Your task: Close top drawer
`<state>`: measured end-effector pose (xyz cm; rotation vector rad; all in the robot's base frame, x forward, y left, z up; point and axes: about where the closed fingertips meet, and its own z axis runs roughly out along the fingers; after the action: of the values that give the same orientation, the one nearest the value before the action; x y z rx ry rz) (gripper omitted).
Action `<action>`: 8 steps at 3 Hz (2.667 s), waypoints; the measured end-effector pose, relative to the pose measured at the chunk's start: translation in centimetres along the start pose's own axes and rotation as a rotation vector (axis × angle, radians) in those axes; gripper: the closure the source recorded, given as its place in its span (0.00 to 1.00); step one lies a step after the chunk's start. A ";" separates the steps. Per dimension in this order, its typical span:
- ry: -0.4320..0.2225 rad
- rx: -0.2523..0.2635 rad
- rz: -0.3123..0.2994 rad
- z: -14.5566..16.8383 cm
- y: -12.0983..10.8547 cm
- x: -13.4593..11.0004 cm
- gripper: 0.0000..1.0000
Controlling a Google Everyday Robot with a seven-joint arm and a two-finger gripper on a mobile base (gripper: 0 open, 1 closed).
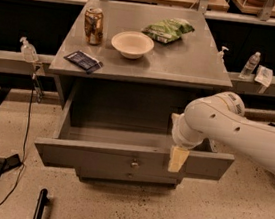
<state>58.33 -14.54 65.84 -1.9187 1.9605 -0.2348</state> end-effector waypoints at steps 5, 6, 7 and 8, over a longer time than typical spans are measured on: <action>-0.090 -0.008 -0.103 0.6 -1.7 -2.6 0.00; -0.088 -0.008 -0.107 0.6 -1.7 -2.6 0.00; -0.064 0.010 -0.108 1.4 -2.1 -2.2 0.00; -0.061 0.014 -0.106 1.1 -2.4 -2.1 0.00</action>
Offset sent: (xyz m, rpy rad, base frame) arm 0.0412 0.0235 -0.0028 0.0373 0.0226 0.1085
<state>60.91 -12.38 66.08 -1.9990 1.8167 -0.2160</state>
